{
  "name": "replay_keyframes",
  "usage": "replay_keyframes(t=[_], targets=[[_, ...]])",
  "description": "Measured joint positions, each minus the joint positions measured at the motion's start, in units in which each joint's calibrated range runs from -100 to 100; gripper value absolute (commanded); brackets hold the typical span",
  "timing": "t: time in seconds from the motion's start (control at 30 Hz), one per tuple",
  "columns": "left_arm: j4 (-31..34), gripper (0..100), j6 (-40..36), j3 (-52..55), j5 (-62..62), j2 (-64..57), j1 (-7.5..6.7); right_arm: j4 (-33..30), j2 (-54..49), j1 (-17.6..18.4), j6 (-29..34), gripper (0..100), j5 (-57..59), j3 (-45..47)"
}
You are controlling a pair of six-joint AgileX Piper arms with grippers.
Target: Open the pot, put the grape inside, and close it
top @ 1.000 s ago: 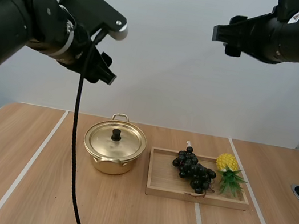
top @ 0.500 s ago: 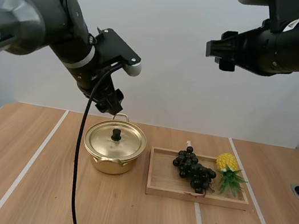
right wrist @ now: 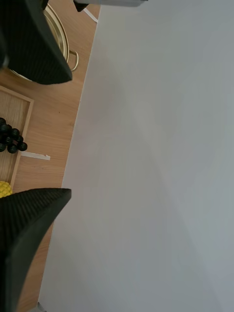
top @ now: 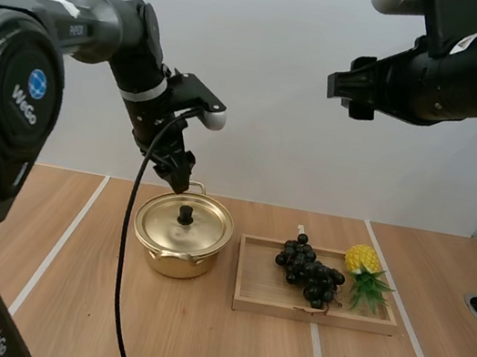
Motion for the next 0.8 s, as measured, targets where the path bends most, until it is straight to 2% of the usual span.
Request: replay_keyframes(t=[0.1,0.23,0.8], targets=[[1.46,100,0.0,-0.09,0.0,1.94,-1.87,0.0,0.0,0.0,0.0,100,0.19,0.0],[1.46,100,0.0,-0.15,-0.74,3.73,-3.16,0.0,0.0,0.0,-0.24,100,0.75,0.0],[1.55,100,-0.18,-0.15,-3.79,11.62,-3.31,0.11,0.0,0.0,-1.21,100,2.06,0.0]])
